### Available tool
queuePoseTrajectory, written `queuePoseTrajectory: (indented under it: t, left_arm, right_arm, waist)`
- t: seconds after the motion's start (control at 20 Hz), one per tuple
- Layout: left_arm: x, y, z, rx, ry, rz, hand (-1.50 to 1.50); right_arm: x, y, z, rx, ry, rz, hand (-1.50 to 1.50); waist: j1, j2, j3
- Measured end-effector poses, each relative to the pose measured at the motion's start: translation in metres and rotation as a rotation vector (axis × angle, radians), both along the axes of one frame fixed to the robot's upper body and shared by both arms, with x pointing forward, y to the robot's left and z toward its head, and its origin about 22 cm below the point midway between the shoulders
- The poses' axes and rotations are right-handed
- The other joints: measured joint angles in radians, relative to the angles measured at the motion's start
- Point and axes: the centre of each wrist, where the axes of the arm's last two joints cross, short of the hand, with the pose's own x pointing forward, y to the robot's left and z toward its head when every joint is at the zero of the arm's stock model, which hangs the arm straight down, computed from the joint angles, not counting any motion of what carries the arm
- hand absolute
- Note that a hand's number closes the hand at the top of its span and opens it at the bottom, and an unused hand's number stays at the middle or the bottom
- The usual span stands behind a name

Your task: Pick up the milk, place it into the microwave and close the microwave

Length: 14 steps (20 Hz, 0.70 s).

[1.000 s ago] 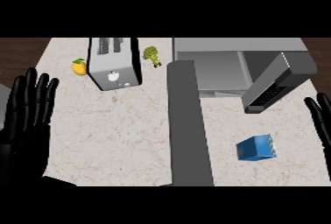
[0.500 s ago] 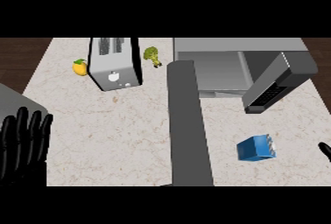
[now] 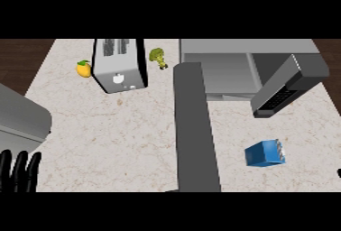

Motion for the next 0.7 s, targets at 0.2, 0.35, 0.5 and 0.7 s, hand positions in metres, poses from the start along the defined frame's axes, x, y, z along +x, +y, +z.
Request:
queuePoseTrajectory:
  t: [0.2,0.35,0.5,0.7]
  left_arm:
    - [-0.018,0.006,-0.004,-0.003,0.006,-0.007,-1.5]
    - [-0.027,0.012,-0.01,-0.005,0.006,-0.004,-1.5]
    - [-0.037,0.018,-0.006,-0.001,0.002,-0.002,-1.5]
    - [-0.049,0.022,-0.009,0.003,0.004,-0.006,-1.5]
  right_arm:
    - [0.0,0.004,-0.005,-0.024,-0.017,-0.029,-1.5]
    - [0.0,0.01,-0.008,-0.051,-0.018,-0.043,-1.5]
    - [0.009,0.01,-0.018,-0.069,-0.011,-0.067,-1.5]
    - [0.024,0.012,-0.038,-0.095,-0.004,-0.083,-1.5]
  waist:
    - [0.005,0.0,0.0]
    - [0.007,0.001,0.0]
    - [0.009,0.002,0.0]
    - [0.013,0.002,0.0]
